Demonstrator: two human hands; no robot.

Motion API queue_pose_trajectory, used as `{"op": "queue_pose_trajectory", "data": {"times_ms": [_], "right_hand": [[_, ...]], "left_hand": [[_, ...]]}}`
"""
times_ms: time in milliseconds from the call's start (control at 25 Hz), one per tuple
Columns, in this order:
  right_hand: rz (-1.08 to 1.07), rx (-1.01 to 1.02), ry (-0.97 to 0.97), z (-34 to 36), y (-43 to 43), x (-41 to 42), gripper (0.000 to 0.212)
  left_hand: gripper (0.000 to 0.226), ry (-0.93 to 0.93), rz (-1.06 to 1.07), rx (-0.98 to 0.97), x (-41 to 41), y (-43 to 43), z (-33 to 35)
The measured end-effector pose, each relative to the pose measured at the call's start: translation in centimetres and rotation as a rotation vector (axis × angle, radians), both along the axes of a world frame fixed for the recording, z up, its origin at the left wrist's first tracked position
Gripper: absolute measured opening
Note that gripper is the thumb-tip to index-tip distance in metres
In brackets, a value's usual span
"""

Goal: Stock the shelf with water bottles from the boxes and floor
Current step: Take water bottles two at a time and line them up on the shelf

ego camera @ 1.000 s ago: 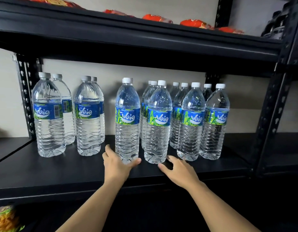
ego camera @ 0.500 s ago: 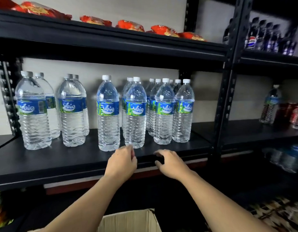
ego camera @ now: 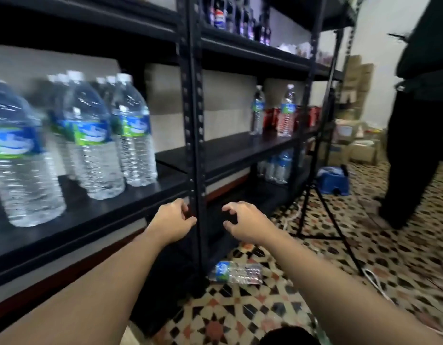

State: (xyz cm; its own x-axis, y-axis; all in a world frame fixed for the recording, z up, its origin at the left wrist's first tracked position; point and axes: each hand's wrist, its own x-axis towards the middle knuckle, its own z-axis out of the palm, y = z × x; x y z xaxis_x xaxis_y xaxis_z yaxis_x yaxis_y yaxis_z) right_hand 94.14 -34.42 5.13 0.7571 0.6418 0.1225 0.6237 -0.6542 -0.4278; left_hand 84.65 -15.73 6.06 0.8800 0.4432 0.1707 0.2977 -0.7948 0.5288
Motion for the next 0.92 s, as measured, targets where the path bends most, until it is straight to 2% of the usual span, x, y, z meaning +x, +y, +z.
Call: {"op": "queue_pose_trajectory", "data": {"times_ms": [280, 440, 640, 800, 920], "right_hand": [[-0.425, -0.136, 0.241, -9.9, -11.0, 7.4, 0.073], [-0.547, -0.205, 0.391, -16.5, -15.9, 11.8, 0.079], [-0.703, -0.229, 0.475, -25.4, -19.8, 14.9, 0.089], [-0.802, -0.143, 0.531, -32.3, -20.7, 14.4, 0.107], [-1.024, -0.105, 0.676, -36.3, -20.6, 13.4, 0.126]], "left_hand": [[0.048, 0.226, -0.107, -0.113, 11.4, -5.5, -11.6], [0.053, 0.349, -0.142, -0.127, 17.8, -7.0, -18.6], [0.069, 0.508, 0.034, -0.207, 24.5, -8.0, -28.0], [0.082, 0.564, 0.14, -0.322, 27.6, -9.4, -34.6], [0.093, 0.723, 0.127, -0.326, 29.9, -8.7, -39.4]]}}
